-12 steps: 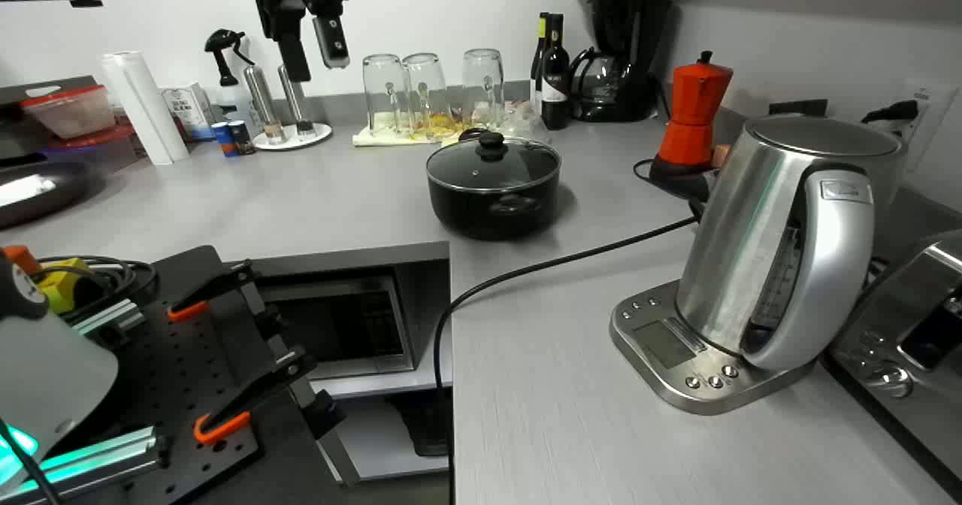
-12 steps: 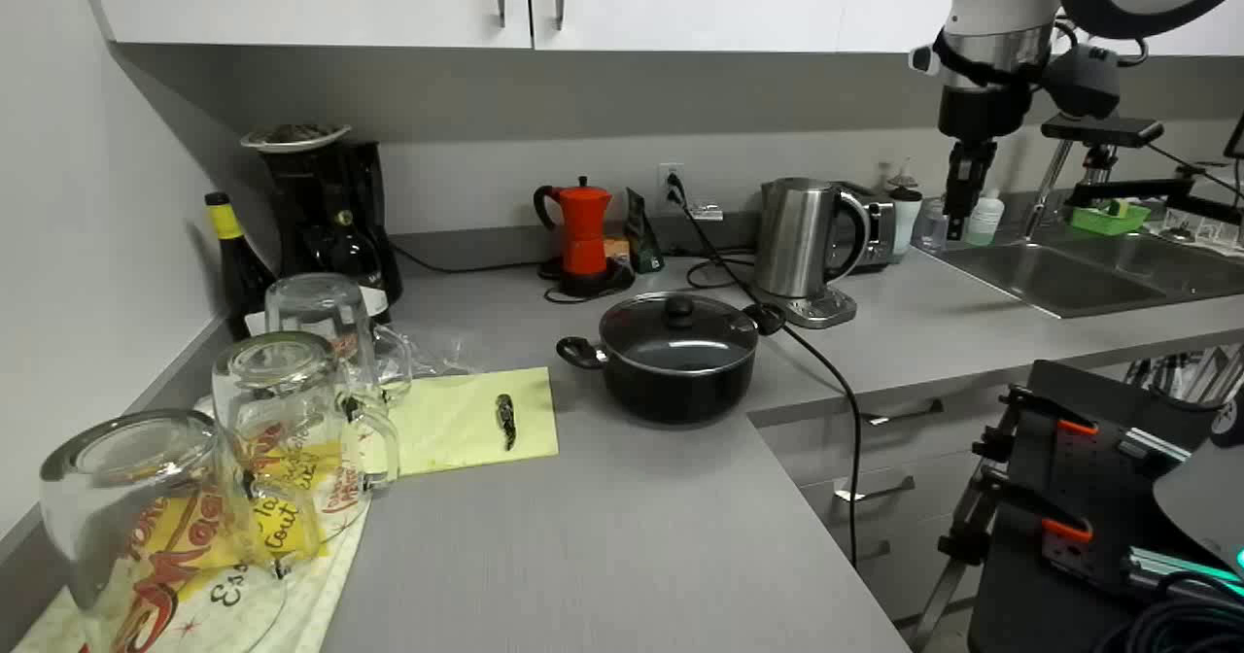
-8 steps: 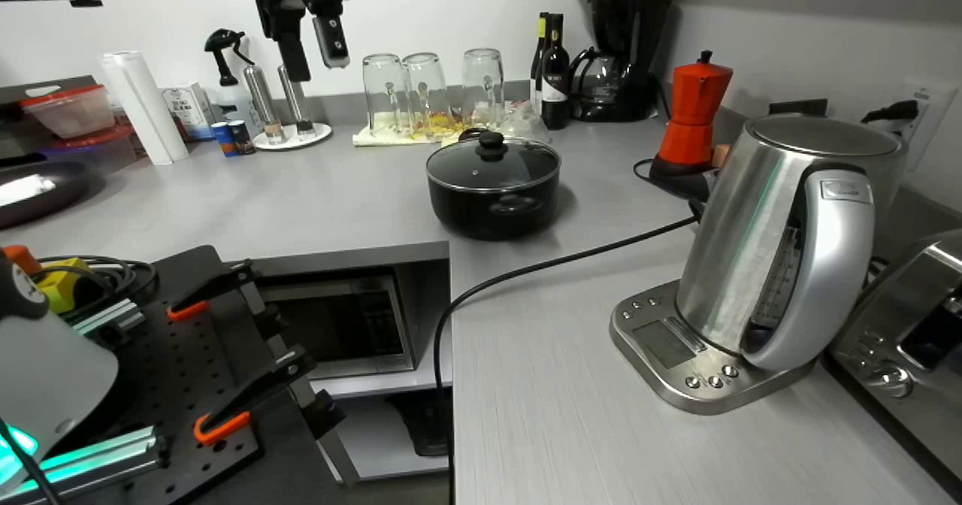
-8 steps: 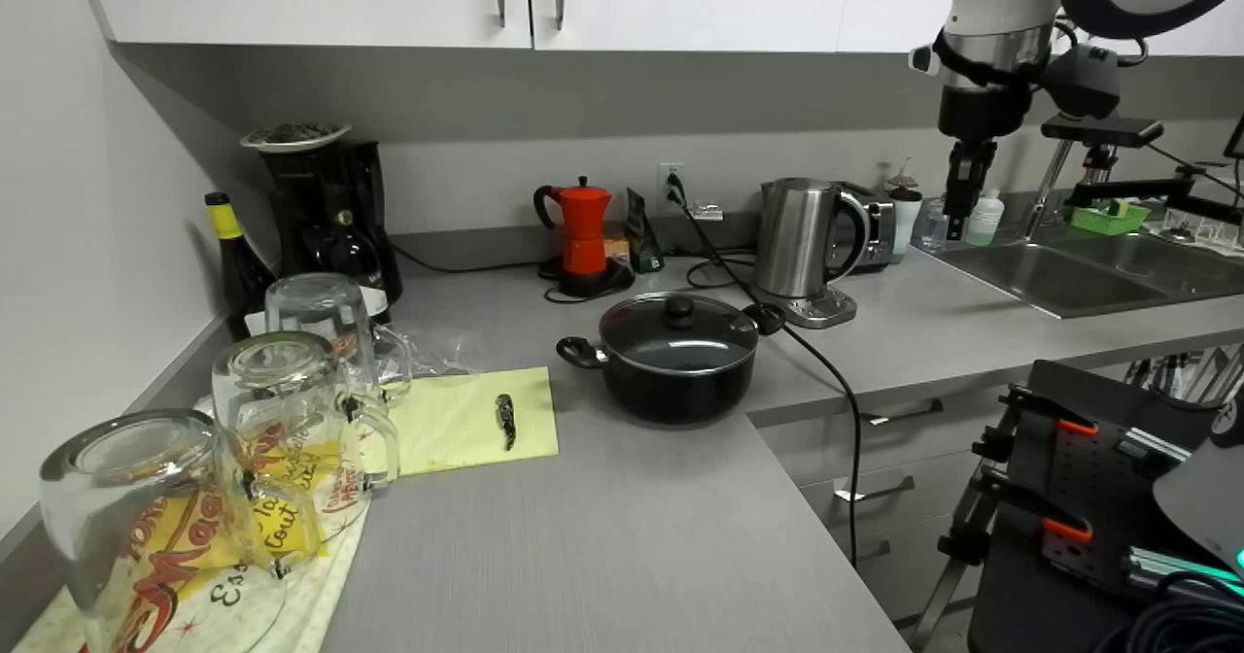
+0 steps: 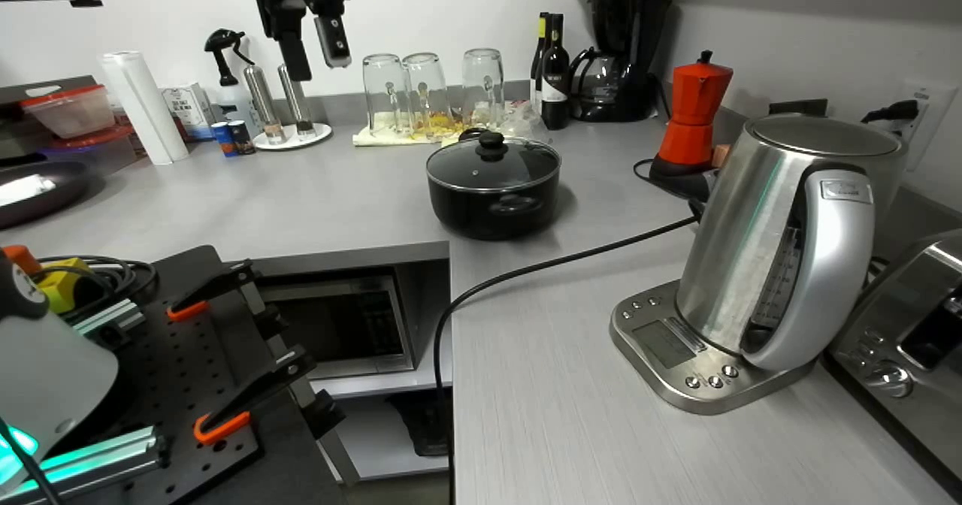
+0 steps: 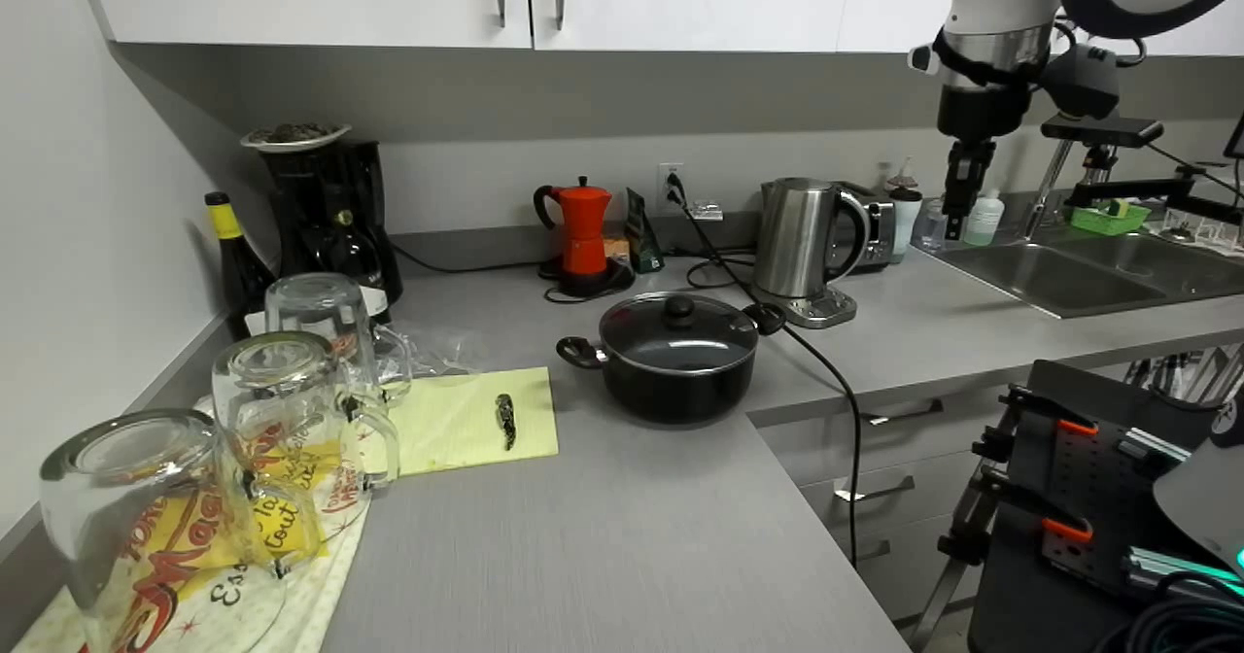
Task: Remove the lid from the pot.
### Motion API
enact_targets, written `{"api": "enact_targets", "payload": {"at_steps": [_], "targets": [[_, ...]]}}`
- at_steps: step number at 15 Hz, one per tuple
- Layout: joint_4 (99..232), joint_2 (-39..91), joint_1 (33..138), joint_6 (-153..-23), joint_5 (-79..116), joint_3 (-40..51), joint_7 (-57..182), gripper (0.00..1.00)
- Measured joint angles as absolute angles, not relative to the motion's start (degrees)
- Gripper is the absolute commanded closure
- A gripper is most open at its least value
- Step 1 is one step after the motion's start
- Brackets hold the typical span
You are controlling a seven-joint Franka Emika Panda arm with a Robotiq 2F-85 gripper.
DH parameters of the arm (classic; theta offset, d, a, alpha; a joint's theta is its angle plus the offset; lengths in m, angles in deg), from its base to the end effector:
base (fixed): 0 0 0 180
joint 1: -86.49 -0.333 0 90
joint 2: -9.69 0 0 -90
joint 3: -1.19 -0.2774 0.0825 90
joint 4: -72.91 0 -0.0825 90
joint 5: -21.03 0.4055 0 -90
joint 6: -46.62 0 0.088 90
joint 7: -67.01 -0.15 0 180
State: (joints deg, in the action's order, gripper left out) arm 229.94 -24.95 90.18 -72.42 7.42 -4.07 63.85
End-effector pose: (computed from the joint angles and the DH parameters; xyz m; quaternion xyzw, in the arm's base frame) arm 0.3774 -0.0179 0.3082 0.9906 0.0381 -0.0273 0.1286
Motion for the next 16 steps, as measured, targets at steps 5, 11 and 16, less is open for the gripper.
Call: {"api": "enact_targets", "payload": {"at_steps": [5,11,16], "targets": [[228.7,-20.9,88.8,-80.6,7.4,-2.8,68.2,0.0],[221.1,-7.1,86.2,-93.3,8.2,0.9,80.8,0.0],[210.2,6.0,83.8,-97.2,14.4,1.9,93.9,0.0]]}}
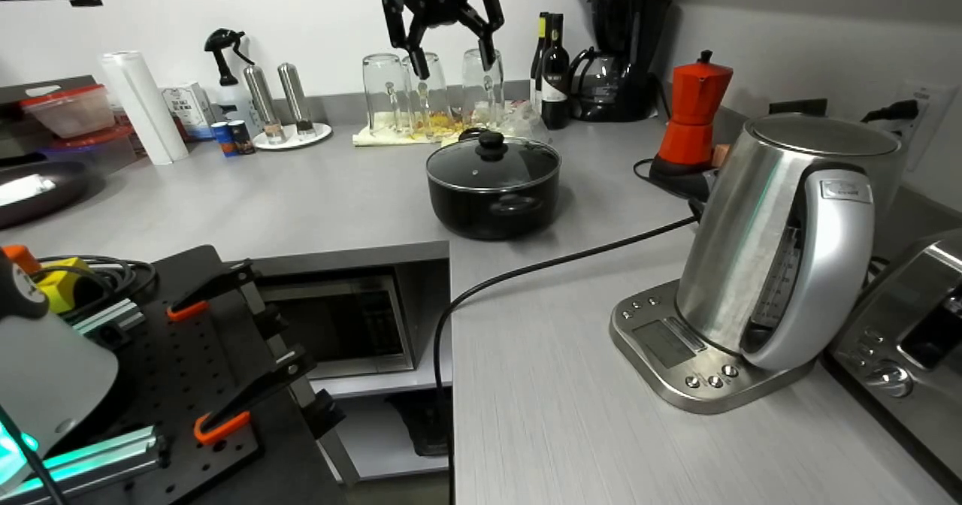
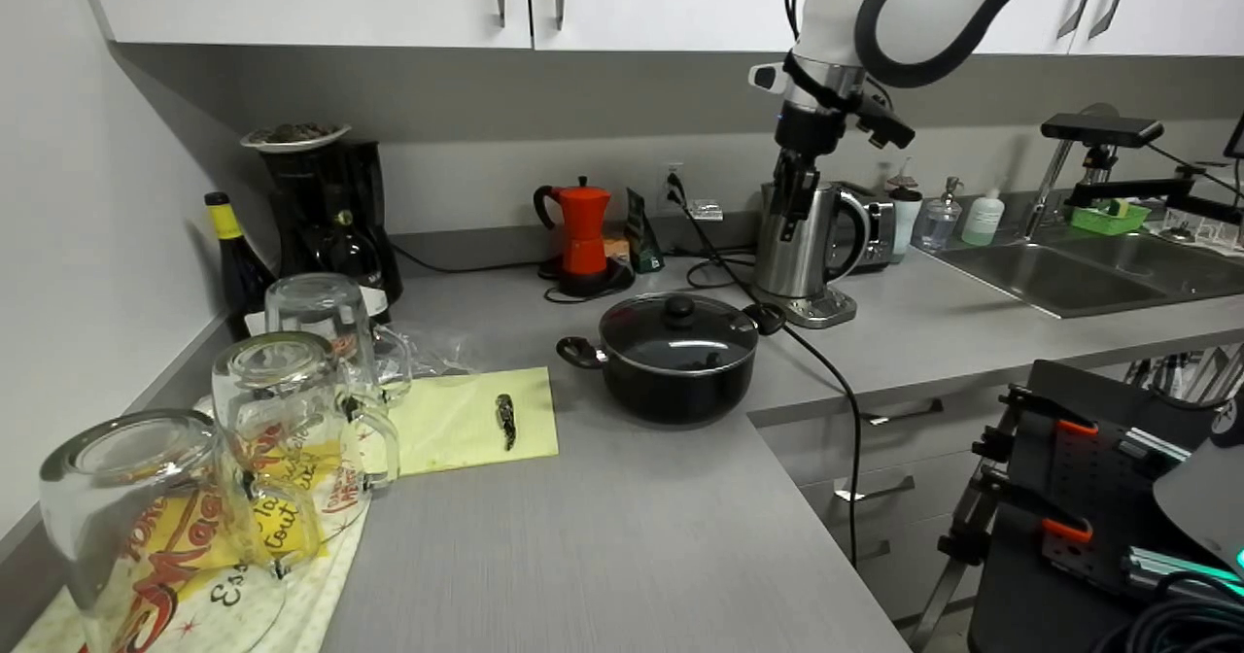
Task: Remove the lid from the pot.
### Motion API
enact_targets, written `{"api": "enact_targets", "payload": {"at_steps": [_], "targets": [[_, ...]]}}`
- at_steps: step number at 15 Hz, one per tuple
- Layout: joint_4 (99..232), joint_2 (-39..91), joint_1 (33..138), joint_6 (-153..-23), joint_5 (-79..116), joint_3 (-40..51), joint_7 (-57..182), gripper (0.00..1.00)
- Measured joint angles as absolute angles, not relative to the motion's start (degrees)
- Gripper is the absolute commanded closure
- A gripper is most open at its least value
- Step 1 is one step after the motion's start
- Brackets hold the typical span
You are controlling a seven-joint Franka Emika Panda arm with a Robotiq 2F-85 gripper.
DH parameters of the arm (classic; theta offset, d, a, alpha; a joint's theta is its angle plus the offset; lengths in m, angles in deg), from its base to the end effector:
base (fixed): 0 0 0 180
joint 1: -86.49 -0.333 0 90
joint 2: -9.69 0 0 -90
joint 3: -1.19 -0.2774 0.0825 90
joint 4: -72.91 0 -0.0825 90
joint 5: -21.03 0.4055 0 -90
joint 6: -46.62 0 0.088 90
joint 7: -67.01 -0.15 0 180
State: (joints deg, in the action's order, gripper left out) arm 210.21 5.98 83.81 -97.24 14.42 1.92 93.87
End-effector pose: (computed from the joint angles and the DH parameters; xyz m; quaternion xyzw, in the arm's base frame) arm 0.5281 0.0160 0.2635 0.9523 0.2893 0.0792 0.0560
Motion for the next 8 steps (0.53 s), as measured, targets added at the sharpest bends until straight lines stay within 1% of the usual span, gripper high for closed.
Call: {"api": "enact_targets", "payload": {"at_steps": [3,8], "targets": [[203.4,12.7,83.4,-97.0,17.8,0.9,100.4,0.0],[193.2,23.3,83.7,-95.2,18.0,-1.6,105.3,0.0]]}}
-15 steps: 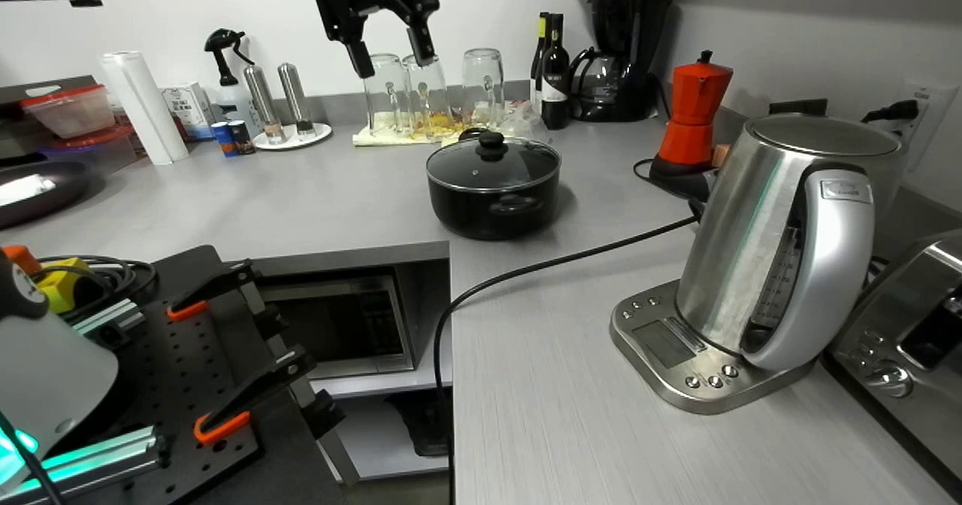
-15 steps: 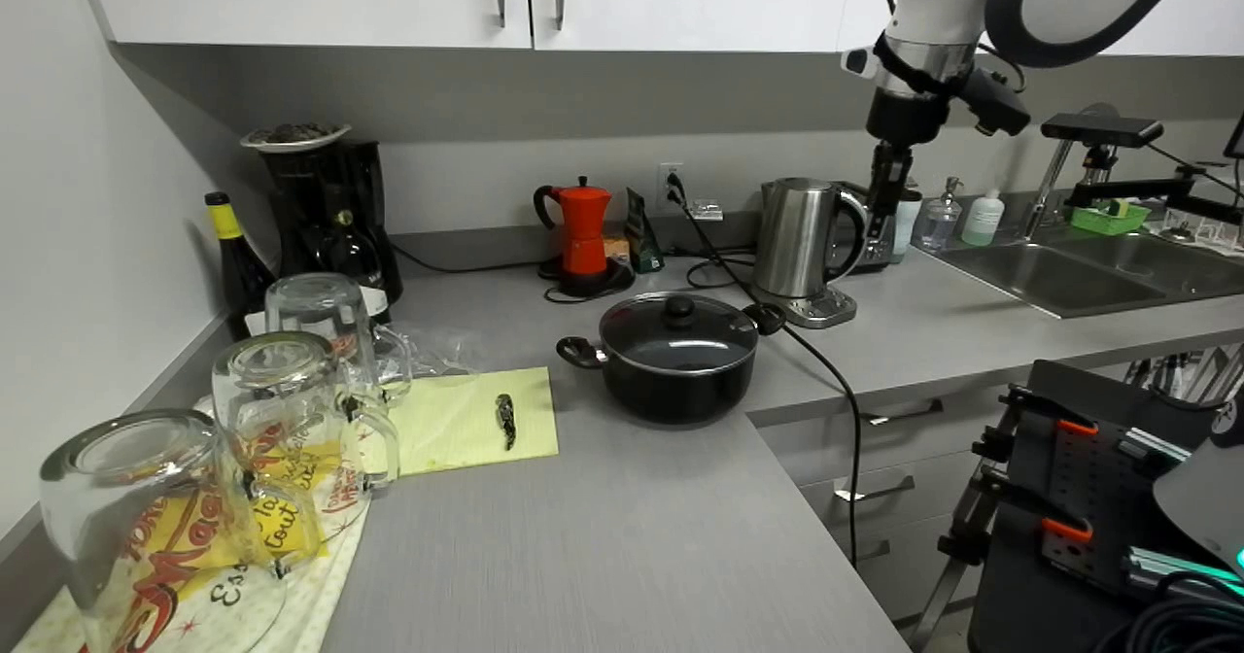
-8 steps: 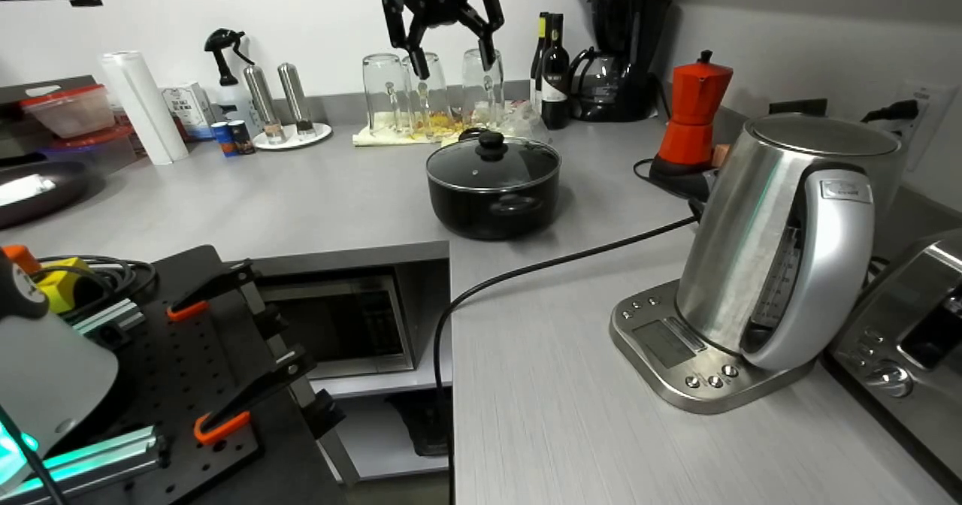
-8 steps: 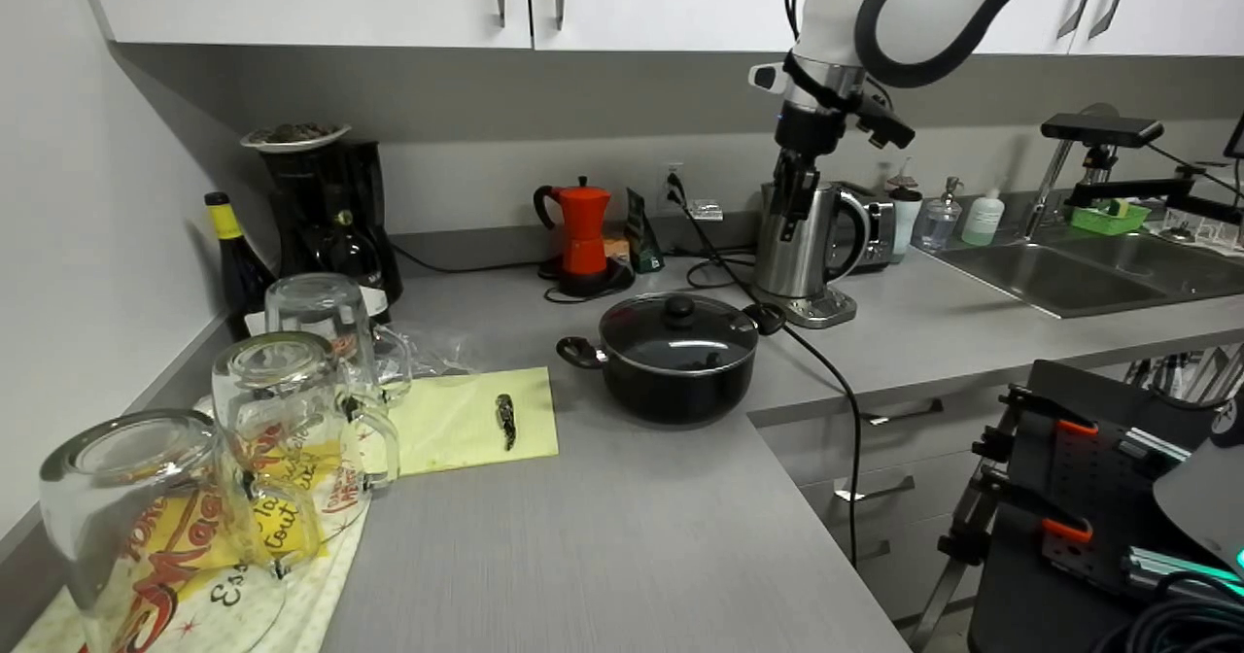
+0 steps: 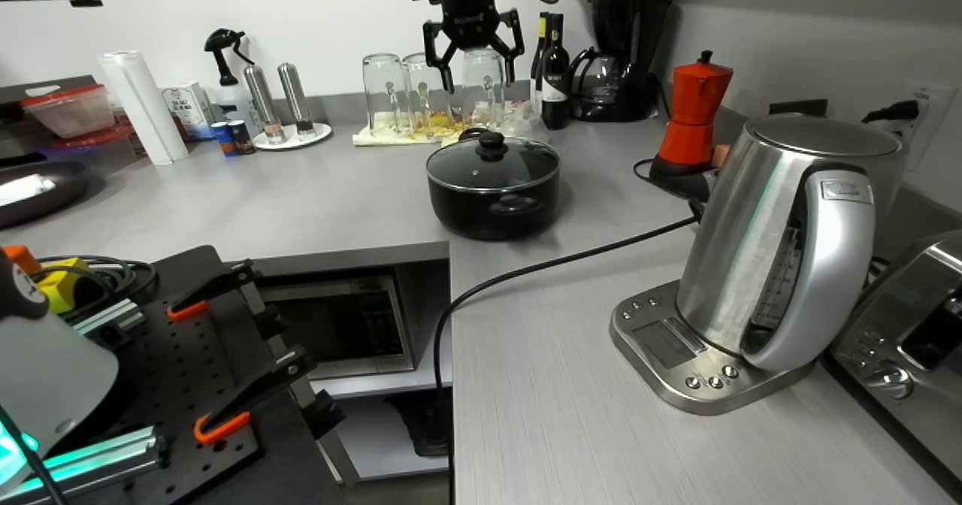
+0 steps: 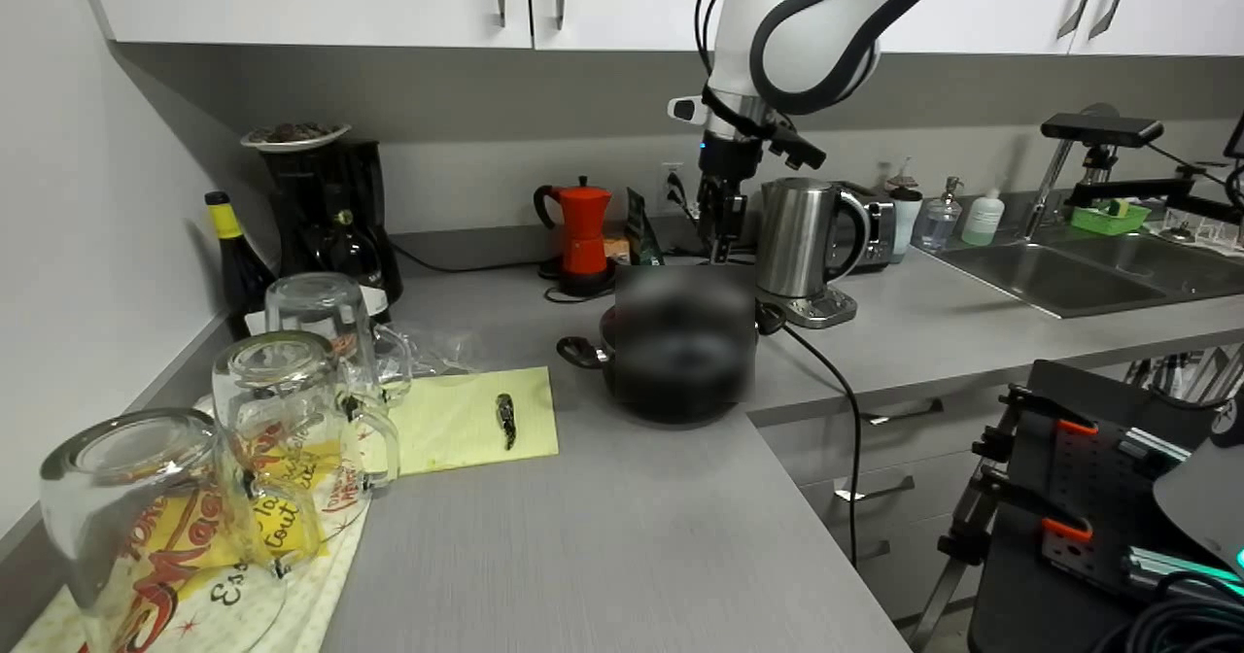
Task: Remove the lid from the pot.
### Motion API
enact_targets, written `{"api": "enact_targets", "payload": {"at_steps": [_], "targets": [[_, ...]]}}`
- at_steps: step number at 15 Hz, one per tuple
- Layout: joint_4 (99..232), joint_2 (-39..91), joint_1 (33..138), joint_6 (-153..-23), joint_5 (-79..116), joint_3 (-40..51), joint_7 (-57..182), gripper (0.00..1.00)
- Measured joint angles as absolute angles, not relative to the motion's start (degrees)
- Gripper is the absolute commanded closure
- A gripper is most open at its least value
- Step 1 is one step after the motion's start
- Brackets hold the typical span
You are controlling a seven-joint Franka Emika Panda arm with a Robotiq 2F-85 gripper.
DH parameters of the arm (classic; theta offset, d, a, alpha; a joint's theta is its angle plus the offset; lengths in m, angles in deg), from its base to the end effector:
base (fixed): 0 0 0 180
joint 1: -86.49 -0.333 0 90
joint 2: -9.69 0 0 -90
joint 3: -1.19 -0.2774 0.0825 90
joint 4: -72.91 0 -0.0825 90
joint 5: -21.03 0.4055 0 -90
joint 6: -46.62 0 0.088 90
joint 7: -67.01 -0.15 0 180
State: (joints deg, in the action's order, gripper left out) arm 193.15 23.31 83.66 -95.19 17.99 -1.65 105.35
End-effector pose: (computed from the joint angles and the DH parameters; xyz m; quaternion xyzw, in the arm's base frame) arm 0.6001 0.0587 0.2255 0.9177 0.3909 0.0633 0.0311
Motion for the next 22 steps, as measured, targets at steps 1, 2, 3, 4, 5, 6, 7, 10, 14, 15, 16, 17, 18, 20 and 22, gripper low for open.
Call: {"api": "enact_targets", "payload": {"at_steps": [1,2,3,4,5,6,7,10,14,15,16,17,18,20,22], "targets": [[191.3,25.2,83.7,-94.7,17.5,-1.9,105.4,0.0],[189.4,27.2,83.8,-94.1,16.9,-2.2,105.5,0.0],[187.6,29.0,83.9,-93.5,16.3,-2.3,105.5,0.0],[186.0,30.7,83.9,-93.0,15.8,-2.5,105.6,0.0],[184.4,32.4,84.1,-92.4,15.5,-2.7,105.7,0.0],[182.9,34.0,84.3,-91.9,15.2,-2.9,106.0,0.0],[181.5,35.5,84.6,-91.4,15.1,-3.1,106.6,0.0],[177.7,39.5,85.5,-89.9,15.0,-3.8,108.1,0.0],[174.2,43.3,86.3,-88.3,15.0,-4.5,109.8,0.0],[173.7,43.8,86.4,-87.8,15.0,-4.7,109.9,0.0],[173.3,44.1,86.4,-87.5,15.0,-4.9,110.0,0.0],[173.1,44.3,86.4,-87.4,15.0,-5.0,110.1,0.0],[172.9,44.4,86.4,-87.4,15.0,-5.1,110.1,0.0],[172.8,44.5,86.4,-87.4,15.0,-5.3,110.1,0.26],[172.7,44.4,86.4,-87.2,15.0,-5.4,110.2,0.42]]}}
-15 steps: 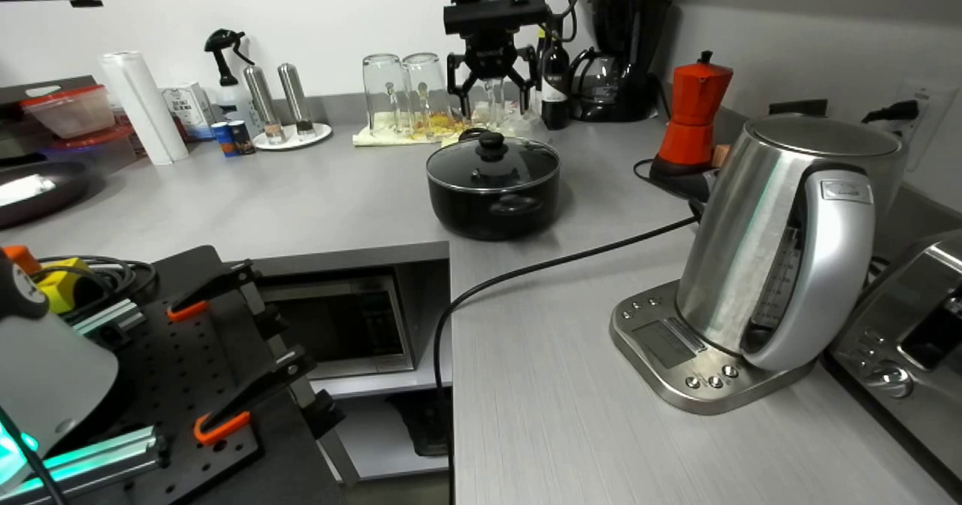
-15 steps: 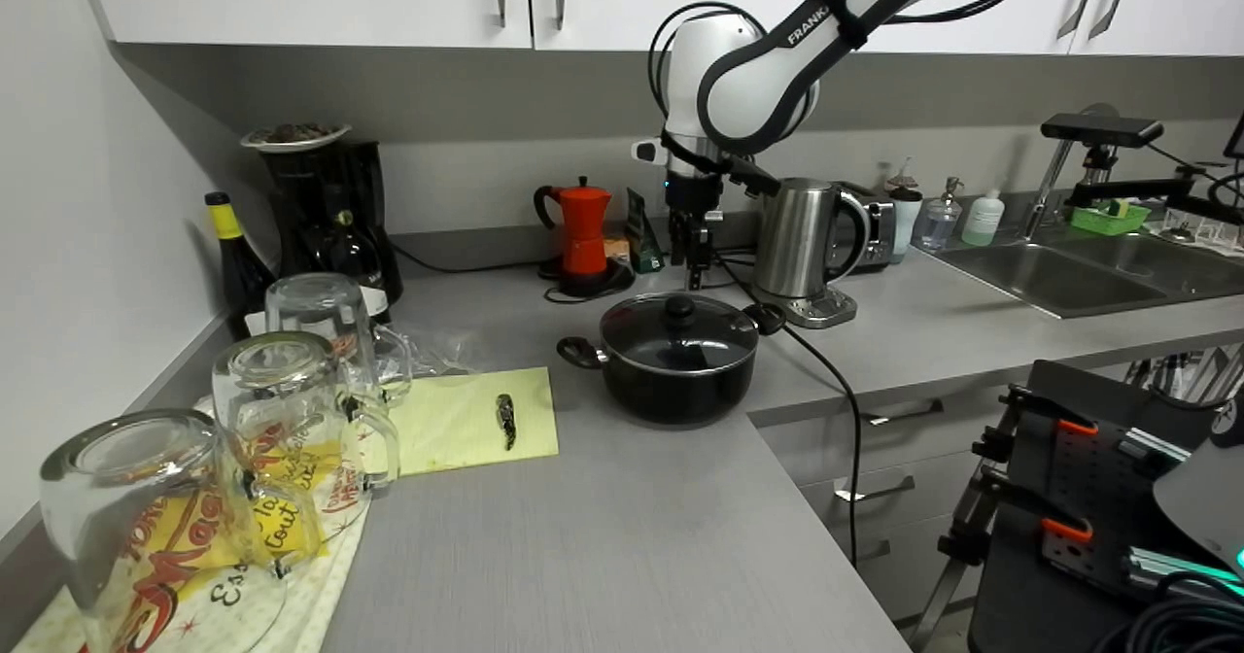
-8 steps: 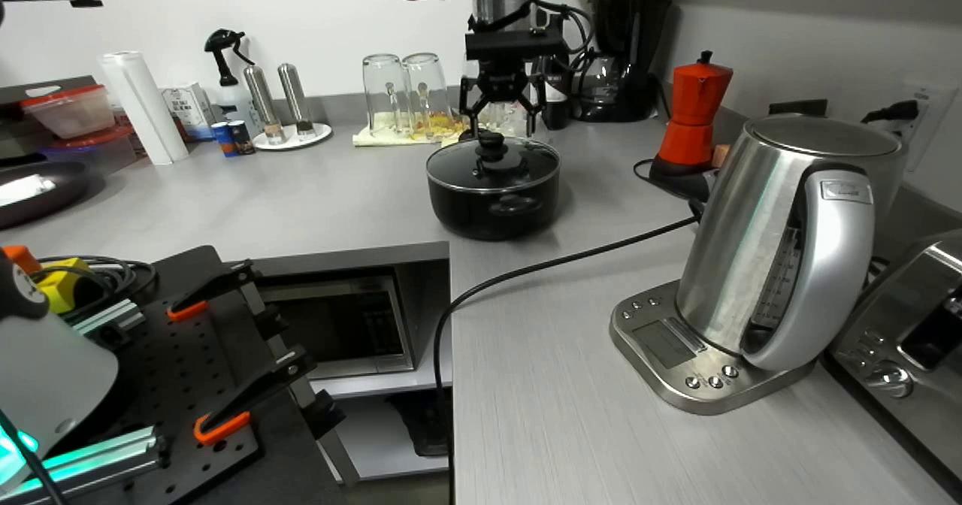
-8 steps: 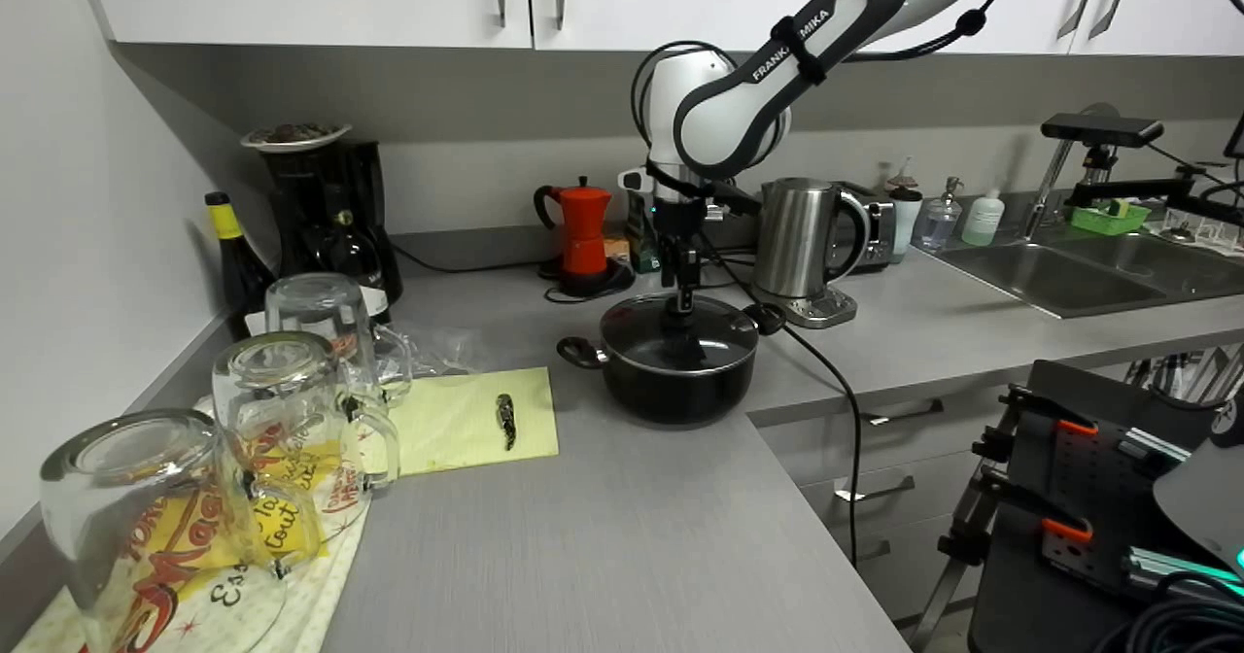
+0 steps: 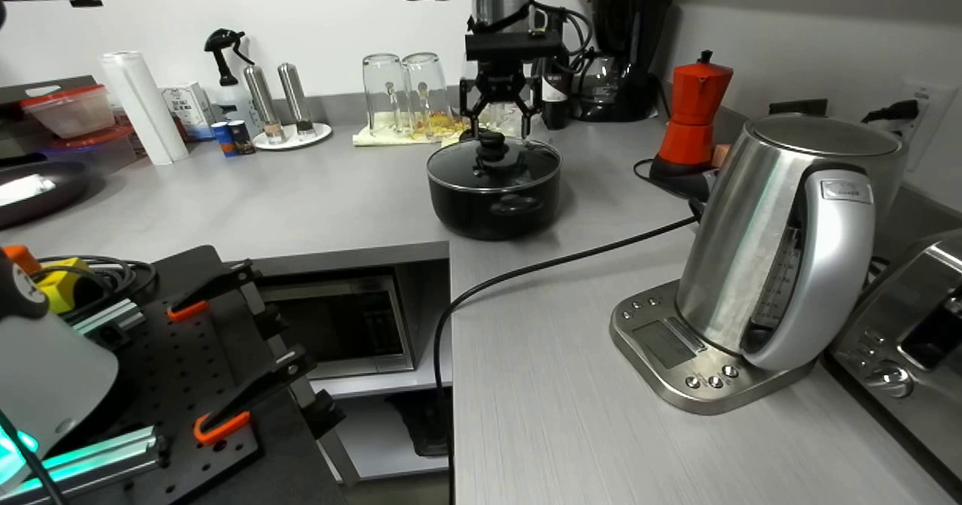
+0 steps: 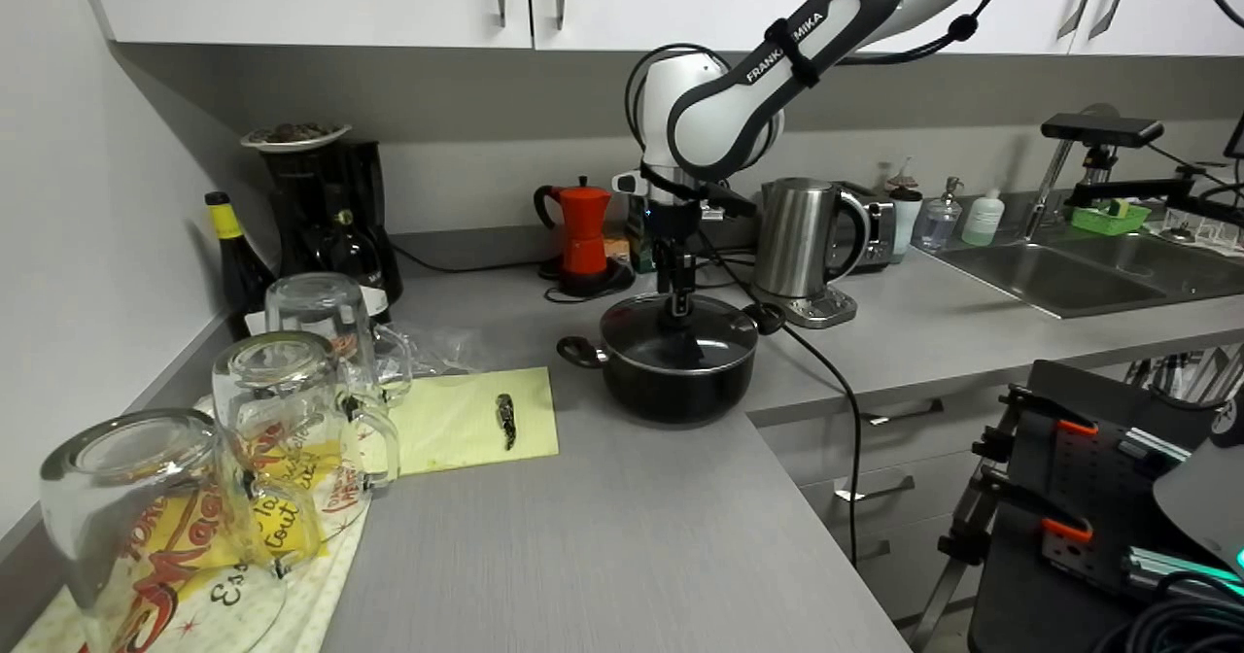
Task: Remove the lid from the pot.
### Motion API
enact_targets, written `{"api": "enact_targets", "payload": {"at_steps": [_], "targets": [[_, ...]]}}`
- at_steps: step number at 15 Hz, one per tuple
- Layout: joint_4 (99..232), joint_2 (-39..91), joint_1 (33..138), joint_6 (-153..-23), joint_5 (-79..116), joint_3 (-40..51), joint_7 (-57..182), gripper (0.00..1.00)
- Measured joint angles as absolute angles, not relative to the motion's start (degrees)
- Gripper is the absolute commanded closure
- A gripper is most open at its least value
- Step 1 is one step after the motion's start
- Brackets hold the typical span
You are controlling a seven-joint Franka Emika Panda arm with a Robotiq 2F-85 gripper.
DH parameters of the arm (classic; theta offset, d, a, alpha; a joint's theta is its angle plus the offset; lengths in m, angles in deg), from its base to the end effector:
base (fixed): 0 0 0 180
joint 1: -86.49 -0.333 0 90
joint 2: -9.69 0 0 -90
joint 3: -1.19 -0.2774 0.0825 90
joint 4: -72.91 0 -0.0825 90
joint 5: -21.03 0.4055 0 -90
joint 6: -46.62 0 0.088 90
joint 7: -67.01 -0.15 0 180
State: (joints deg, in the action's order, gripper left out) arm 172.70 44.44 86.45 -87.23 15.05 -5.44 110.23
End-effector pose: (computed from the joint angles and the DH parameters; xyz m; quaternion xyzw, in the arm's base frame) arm 0.6560 0.0710 0.1396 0.8953 0.4453 -0.0045 0.0033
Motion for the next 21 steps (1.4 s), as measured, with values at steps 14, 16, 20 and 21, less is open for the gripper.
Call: {"api": "enact_targets", "payload": {"at_steps": [14,16,20,21], "targets": [[173.7,42.4,87.0,-87.1,14.4,-5.9,110.2,0.75],[174.6,40.1,86.8,-87.1,13.2,-5.9,110.2,0.75],[176.7,35.1,85.7,-86.6,10.4,-6.3,110.4,0.75],[177.0,34.2,85.3,-86.4,9.8,-6.6,110.8,0.75]]}}
